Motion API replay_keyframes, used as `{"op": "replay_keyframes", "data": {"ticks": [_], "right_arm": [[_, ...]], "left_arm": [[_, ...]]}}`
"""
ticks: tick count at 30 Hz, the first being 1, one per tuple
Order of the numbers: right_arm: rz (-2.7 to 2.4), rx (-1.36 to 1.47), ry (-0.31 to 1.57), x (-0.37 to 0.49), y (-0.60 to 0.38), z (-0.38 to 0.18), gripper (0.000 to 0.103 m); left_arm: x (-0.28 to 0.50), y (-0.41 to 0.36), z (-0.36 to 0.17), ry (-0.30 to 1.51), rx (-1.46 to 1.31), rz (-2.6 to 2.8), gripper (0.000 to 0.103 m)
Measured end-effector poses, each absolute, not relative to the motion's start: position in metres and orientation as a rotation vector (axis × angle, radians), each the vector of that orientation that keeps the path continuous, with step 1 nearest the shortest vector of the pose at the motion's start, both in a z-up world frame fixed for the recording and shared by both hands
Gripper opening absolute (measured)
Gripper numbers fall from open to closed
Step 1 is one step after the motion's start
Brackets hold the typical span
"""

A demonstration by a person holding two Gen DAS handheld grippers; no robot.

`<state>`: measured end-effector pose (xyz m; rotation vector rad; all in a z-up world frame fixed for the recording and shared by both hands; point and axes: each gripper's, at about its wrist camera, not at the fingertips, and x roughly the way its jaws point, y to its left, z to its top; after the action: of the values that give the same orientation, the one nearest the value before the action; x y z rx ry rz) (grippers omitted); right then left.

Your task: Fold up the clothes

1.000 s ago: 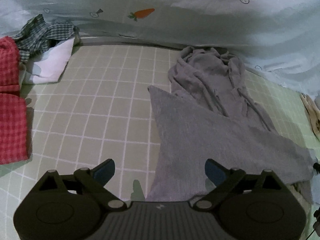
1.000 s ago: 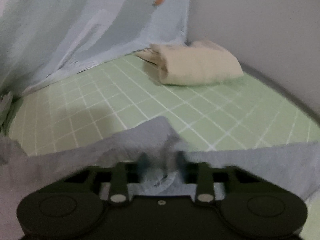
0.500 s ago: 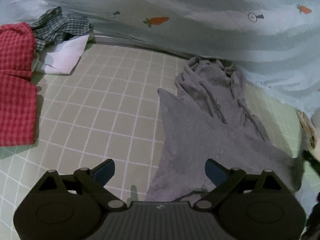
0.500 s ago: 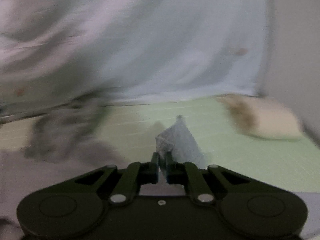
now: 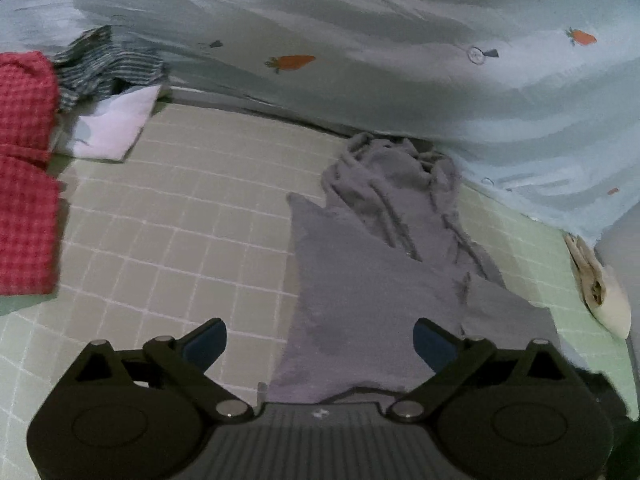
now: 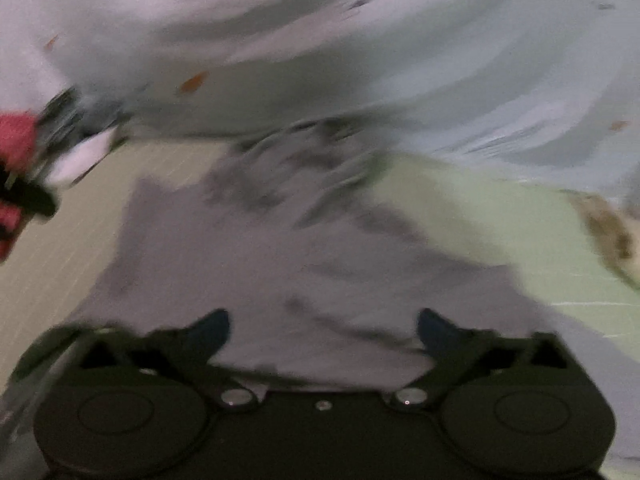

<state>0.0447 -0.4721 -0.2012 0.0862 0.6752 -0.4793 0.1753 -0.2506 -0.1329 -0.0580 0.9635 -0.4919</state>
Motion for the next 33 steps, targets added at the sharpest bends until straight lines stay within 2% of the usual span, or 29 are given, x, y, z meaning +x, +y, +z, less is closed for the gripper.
{"op": "replay_keyframes", "data": {"ticks": [4, 12, 19, 21, 24, 29, 30, 33], "right_arm": [[-0.64, 0.136, 0.632, 0.019, -0.505, -0.195, 0.103], [-0.903, 0.29, 0.707, -0.03, -0.58, -0.222, 0.103], [-0.968, 0.357, 0.746, -0.037, -0.607, -0.239, 0.103], [-0.962, 0.377, 0.747, -0.038, -0.61, -0.243, 0.103], [-0.955, 0.393, 0.734, -0.038, -0.612, -0.244, 0.103], [-0.948, 0.392, 0.731, -0.035, -0.615, -0.245, 0.103], [-0.947, 0.391, 0.731, -0.035, -0.616, -0.245, 0.103], [-0.943, 0.387, 0.742, -0.033, -0.616, -0.245, 0.103]], "left_arm": [[0.175, -0.29, -0.13, 0.95, 0.009, -0.595, 0.099], [0.178, -0.384, -0.154, 0.987, 0.193, -0.743, 0.097], [0.179, -0.445, -0.174, 1.016, 0.248, -0.896, 0.083], [0.178, -0.461, -0.184, 1.036, 0.266, -0.918, 0.077], [0.175, -0.478, -0.197, 1.058, 0.307, -0.922, 0.061], [0.176, -0.484, -0.209, 1.086, 0.318, -0.902, 0.014], [0.177, -0.483, -0.21, 1.095, 0.306, -0.902, 0.009], [0.18, -0.474, -0.202, 1.095, 0.276, -0.907, 0.008]]}}
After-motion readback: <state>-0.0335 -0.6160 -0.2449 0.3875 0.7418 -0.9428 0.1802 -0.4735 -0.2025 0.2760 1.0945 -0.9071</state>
